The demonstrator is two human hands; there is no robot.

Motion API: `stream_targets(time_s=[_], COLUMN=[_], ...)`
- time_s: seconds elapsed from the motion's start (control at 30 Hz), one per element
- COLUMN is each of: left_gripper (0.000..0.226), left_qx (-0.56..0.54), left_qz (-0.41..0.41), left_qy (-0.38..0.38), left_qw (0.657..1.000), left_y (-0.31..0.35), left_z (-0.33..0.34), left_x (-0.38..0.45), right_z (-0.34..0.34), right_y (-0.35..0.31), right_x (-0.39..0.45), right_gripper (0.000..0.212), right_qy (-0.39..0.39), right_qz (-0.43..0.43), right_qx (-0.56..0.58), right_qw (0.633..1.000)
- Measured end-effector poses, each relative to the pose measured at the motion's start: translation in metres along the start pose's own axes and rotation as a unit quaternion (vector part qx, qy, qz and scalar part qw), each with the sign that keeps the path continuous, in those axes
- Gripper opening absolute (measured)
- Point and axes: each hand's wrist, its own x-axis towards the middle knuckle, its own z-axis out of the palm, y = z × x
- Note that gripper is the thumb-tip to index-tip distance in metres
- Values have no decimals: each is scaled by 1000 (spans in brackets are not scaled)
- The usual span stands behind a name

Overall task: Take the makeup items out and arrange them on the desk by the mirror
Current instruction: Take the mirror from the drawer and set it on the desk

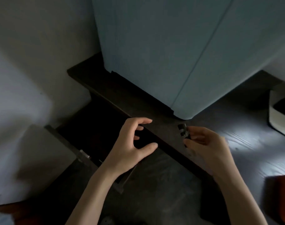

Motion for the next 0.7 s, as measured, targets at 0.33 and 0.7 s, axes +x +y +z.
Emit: stream_targets(time_s=[0.33, 0.7], left_gripper=[49, 47], left_qx=[-33, -18], left_qz=[-6, -23], left_qy=[-52, -88], left_qw=[998, 996], left_y=[18, 18], left_z=[101, 139], left_x=[16, 36], right_z=[-71, -73], right_y=[65, 96], right_x=[36, 57], right_gripper=[32, 36], right_qy=[44, 69], right_qz=[27, 3], right_qx=[-49, -85], right_qw=[997, 994])
